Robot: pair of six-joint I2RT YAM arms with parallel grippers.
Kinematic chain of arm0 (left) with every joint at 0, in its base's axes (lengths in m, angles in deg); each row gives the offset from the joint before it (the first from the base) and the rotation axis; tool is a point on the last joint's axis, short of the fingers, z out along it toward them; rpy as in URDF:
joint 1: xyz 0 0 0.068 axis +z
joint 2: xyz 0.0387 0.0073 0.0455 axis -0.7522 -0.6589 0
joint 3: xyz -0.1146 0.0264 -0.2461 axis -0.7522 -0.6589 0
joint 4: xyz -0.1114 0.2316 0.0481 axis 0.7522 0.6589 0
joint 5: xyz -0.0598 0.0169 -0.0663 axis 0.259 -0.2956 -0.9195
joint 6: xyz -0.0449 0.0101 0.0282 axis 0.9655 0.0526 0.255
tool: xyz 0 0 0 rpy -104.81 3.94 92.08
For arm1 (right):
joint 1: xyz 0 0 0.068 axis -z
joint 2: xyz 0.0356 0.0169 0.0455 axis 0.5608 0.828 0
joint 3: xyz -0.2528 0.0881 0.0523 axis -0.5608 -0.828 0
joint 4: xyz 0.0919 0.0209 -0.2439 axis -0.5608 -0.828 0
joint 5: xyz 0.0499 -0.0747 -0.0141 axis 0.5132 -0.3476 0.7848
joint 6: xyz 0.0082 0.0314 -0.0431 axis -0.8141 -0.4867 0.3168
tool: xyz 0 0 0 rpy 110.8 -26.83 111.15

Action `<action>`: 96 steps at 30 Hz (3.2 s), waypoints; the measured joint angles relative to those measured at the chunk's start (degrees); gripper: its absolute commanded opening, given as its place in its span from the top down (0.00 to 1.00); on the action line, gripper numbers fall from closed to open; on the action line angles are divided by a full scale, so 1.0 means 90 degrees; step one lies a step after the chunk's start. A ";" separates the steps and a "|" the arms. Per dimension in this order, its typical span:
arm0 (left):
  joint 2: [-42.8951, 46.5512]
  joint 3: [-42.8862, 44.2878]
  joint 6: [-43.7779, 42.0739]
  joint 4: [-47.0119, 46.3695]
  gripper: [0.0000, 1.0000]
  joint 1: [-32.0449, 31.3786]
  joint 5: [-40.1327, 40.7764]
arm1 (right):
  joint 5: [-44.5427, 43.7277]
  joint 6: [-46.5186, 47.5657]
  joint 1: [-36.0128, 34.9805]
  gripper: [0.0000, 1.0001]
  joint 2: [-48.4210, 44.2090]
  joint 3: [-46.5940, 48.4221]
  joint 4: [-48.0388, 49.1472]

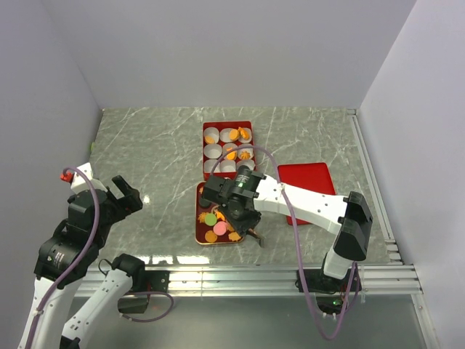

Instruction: Pack the cookies

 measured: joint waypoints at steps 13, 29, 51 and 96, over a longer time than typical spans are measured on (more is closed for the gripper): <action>0.0019 0.0000 0.0000 0.0000 0.01 0.0000 0.0000 | -0.0403 -0.0160 -0.0005 0.65 0.0010 0.1001 -0.0151; 0.0019 0.0000 0.0000 0.0000 0.01 0.0000 0.0000 | -0.0313 -0.0143 -0.0034 0.38 0.0051 0.0993 -0.0172; 0.0168 0.0000 0.0002 0.0005 0.01 0.0000 0.0000 | -0.0158 -0.0170 -0.0486 0.40 0.0192 0.0719 -0.0180; 0.0362 -0.0015 0.0000 -0.0002 0.01 -0.0199 0.0002 | -0.0476 -0.0007 0.2123 0.63 0.2659 0.5974 -0.0172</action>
